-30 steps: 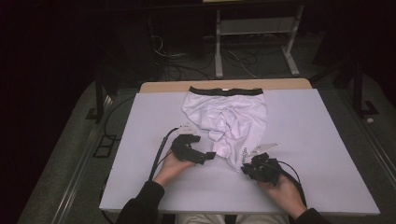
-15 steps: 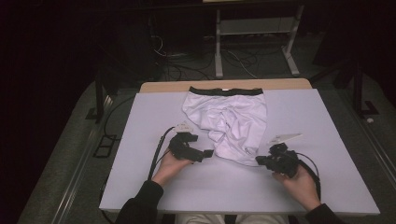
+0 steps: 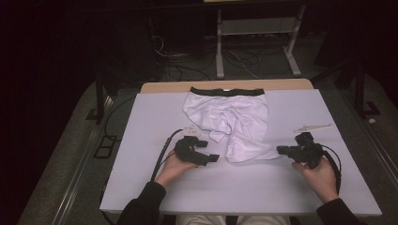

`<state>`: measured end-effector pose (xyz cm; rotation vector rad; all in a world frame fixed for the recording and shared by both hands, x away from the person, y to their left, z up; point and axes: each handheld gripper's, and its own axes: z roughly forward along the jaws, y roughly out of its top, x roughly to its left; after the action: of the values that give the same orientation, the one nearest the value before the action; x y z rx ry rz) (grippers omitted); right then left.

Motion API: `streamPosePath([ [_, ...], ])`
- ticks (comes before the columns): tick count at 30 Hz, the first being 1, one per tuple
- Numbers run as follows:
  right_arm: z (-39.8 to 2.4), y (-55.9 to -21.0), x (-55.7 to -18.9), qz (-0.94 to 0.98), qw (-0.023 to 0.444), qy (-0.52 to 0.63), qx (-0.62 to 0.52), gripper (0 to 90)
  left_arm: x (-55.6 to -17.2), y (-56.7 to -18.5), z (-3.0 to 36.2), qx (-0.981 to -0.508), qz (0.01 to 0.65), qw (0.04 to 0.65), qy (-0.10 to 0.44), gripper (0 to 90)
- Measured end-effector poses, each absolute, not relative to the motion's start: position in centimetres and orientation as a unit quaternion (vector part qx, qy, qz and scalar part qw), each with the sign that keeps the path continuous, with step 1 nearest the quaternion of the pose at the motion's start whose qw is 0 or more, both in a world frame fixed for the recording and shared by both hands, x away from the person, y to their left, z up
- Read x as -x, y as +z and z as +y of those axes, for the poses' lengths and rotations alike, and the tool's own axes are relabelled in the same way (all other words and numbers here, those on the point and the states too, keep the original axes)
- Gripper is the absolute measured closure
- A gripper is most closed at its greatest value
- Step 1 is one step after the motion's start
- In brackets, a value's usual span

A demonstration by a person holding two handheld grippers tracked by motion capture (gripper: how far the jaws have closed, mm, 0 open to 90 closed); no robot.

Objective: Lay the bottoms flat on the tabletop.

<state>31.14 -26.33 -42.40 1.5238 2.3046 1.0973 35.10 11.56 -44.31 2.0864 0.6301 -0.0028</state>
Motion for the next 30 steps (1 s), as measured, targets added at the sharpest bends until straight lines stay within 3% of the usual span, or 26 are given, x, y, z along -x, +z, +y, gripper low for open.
streamPosePath([
  [10, -26.9, -43.1, -32.4, 0.769, 0.076, 0.361, -0.522, 88.5, -34.1, -43.9, 7.7, -0.874, 0.161, 0.456, -0.033, 45.0],
  [17, -26.8, -43.2, -32.4, 0.772, 0.071, 0.363, -0.517, 88.5, -33.4, -44.3, 5.0, -0.893, 0.117, 0.435, -0.014, 50.0],
  [30, -26.6, -43.3, -32.4, 0.774, 0.068, 0.360, -0.517, 88.5, -34.9, -45.7, 4.6, -0.896, 0.132, 0.423, 0.002, 55.1],
])
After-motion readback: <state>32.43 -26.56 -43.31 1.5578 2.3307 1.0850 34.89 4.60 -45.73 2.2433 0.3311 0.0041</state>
